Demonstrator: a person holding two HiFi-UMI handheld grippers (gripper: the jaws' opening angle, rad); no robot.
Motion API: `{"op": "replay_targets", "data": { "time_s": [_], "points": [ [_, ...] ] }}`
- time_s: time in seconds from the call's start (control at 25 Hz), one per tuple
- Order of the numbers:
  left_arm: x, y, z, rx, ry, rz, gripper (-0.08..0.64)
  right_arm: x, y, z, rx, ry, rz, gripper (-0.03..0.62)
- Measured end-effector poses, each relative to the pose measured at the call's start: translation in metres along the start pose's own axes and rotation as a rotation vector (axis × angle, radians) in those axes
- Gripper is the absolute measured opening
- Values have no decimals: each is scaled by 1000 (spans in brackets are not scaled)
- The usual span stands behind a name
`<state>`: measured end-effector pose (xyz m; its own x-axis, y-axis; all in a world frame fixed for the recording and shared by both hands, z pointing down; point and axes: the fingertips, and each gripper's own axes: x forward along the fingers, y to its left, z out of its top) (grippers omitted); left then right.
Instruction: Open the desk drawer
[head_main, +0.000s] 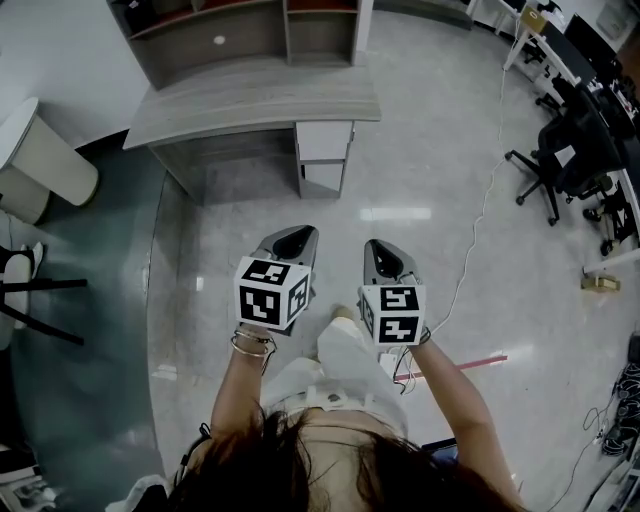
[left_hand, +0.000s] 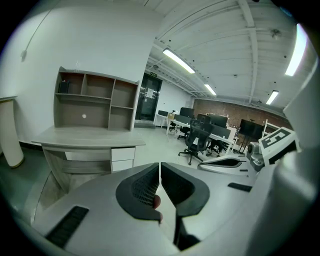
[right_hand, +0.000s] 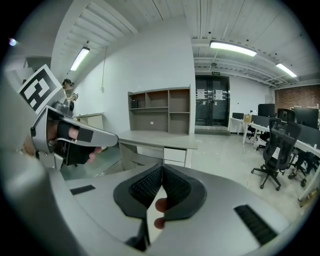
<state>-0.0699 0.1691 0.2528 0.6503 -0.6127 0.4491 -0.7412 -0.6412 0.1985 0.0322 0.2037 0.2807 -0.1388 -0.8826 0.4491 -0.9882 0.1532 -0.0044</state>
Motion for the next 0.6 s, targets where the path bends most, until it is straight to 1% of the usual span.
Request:
{"op": "replay_targets", "data": {
  "time_s": [0.4,0.6],
  "points": [
    [50,16,34,0,-9,42,21,49,-34,24,-13,14,42,21],
    [74,24,45,-9,-12,71,21,73,-50,31,-42,23,76,21]
  ]
}}
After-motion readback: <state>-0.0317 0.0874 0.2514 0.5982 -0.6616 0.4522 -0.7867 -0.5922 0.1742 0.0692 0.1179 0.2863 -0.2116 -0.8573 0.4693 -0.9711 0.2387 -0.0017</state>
